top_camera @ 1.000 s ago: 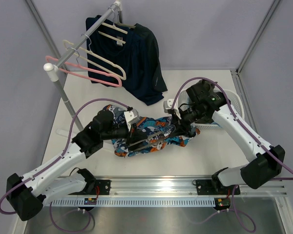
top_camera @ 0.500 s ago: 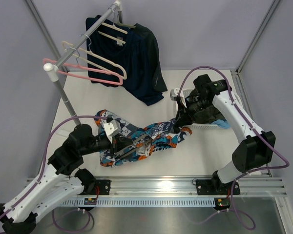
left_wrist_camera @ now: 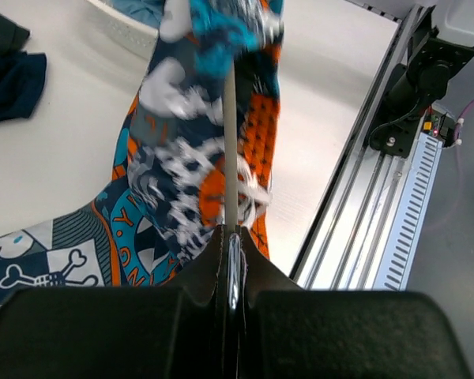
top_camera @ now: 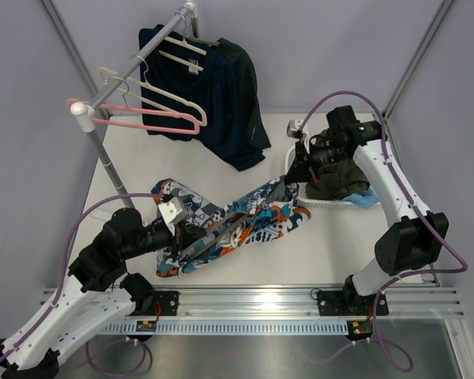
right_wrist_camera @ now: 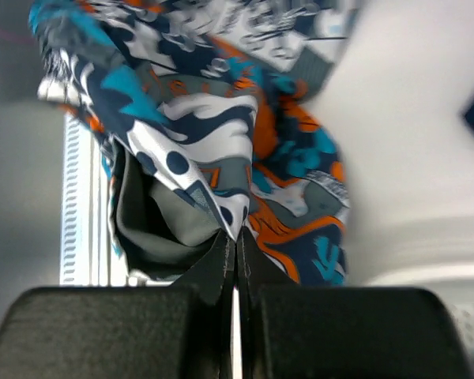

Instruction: Remove the shorts from the hanger

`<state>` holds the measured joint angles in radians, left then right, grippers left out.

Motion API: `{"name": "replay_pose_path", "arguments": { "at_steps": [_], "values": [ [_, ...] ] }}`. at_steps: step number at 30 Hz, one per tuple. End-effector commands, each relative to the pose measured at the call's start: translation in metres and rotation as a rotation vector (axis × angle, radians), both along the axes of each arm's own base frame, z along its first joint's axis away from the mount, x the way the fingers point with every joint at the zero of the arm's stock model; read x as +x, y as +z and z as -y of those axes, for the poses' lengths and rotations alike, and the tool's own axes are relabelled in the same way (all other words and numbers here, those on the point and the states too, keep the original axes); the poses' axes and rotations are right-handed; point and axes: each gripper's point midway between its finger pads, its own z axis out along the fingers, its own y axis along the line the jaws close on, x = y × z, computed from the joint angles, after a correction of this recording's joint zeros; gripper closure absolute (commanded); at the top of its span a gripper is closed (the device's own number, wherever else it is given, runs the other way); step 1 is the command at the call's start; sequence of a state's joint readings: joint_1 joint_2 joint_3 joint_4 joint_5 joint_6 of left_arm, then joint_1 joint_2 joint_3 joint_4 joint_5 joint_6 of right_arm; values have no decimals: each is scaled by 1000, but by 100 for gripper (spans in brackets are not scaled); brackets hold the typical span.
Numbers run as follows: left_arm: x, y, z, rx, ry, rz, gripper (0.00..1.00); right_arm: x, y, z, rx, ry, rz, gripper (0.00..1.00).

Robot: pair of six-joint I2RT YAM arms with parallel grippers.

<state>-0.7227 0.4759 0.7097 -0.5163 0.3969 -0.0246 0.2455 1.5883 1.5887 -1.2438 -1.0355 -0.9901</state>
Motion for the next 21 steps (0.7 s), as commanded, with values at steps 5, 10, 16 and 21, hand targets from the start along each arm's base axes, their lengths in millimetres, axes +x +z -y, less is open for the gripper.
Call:
{"name": "replay_pose_path", "arguments": {
  "at_steps": [5,10,16,21],
  "values": [
    [-5,13,-17,-30,72,15,100,86,34,46,95,-346,61,100],
    [-2,22,-16,-60,85,40,100,90,5,48,66,-386,-31,100],
    [19,56,-6,-147,121,139,100,66,-8,29,32,-258,-2,100],
    [56,87,21,-325,175,190,100,5,-24,-27,35,-65,-58,100]
  ]
}}
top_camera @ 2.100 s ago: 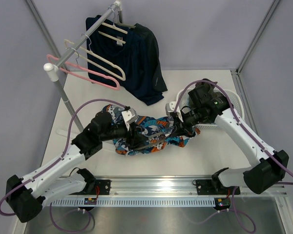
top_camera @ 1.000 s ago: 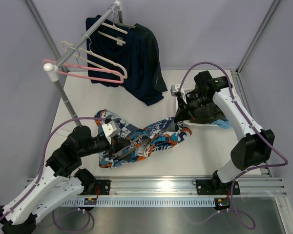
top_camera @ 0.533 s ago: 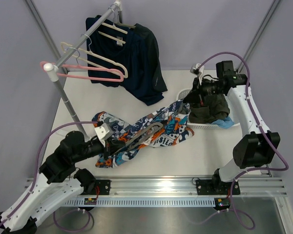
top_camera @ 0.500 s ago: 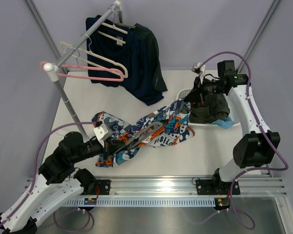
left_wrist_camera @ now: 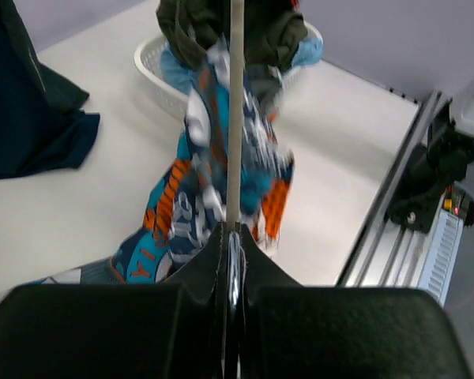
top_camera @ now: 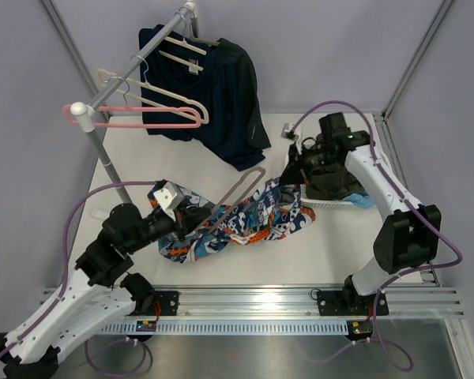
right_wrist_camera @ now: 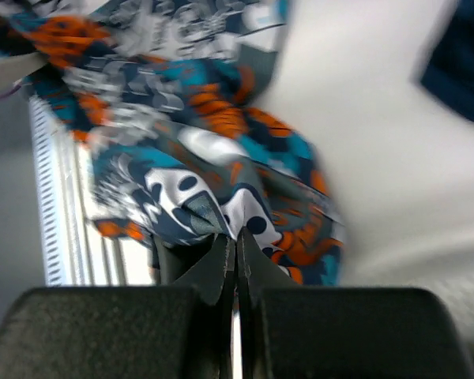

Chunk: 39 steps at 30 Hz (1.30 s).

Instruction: Remove the shorts from the hanger

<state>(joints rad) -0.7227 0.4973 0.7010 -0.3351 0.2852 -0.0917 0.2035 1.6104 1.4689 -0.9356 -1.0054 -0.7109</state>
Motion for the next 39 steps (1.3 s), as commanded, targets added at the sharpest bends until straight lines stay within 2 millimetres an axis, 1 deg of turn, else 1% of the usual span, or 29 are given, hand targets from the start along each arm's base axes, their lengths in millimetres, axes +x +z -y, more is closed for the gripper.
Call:
{"name": "replay_pose_path", "arguments": {
  "at_steps": [1,2,3,4,5,7,8,10,13,14,16,17,18,19,20,22,24,25,28,30,31,32,33,34,35,36,37,38,39],
  "values": [
    [40,52,26,-208,64,113,100,-42,1,-38,33,127,8,100],
    [46,70,31,-266,64,159,100,-50,-6,-44,45,132,-27,100],
    [51,75,36,-290,65,155,100,-45,-1,-51,80,105,-52,100],
    [62,72,45,-287,70,143,100,-44,-1,-53,91,95,-68,100],
    [64,92,47,-338,66,187,100,-41,-3,-54,93,84,-87,100],
    [73,98,54,-353,67,199,100,-38,-3,-56,103,65,-104,100],
    [73,113,55,-379,62,233,100,-38,-4,-56,103,60,-109,100],
    [77,122,57,-387,64,263,100,-35,-4,-57,107,47,-114,100],
    [78,141,51,-437,89,329,100,-37,-5,-61,134,54,-172,100],
    [78,141,48,-449,102,338,100,-41,1,-65,171,70,-204,100],
    [79,147,40,-476,137,359,100,-38,13,-62,223,66,-225,100],
    [77,148,37,-480,144,369,100,-33,27,-61,277,67,-242,100],
    [78,144,34,-474,160,363,100,-26,37,-57,309,51,-244,100],
    [79,141,31,-469,168,358,100,-13,45,-43,342,15,-245,100],
    [78,137,29,-466,176,355,100,-9,60,-39,386,23,-263,100],
    [78,131,22,-463,200,348,100,4,73,-26,410,9,-240,100],
    [76,127,19,-459,210,347,100,4,79,-22,422,28,-232,100],
    [77,119,19,-444,214,334,100,6,83,-22,426,35,-226,99],
    [77,117,16,-455,224,334,100,8,77,-23,413,20,-231,99],
    [78,124,14,-480,230,347,100,17,58,-26,362,-37,-225,100],
    [79,132,14,-502,231,366,100,21,46,-29,331,-55,-241,100],
    [79,144,14,-523,227,383,100,23,26,-29,262,-95,-253,100],
    [78,157,15,-552,213,410,100,19,14,-37,224,-93,-268,100],
    [84,158,23,-546,202,406,100,19,1,-39,193,-104,-288,100],
    [82,176,24,-574,188,428,100,21,-8,-40,171,-126,-298,100],
    [80,185,29,-587,155,444,100,18,-17,-43,159,-132,-320,100],
    [81,190,33,-590,138,448,100,19,-19,-42,157,-136,-320,100],
    [86,189,42,-576,118,435,100,19,-19,-41,155,-135,-311,100],
    [82,198,47,-567,82,439,100,21,-14,-40,154,-131,-291,98]
  ]
}}
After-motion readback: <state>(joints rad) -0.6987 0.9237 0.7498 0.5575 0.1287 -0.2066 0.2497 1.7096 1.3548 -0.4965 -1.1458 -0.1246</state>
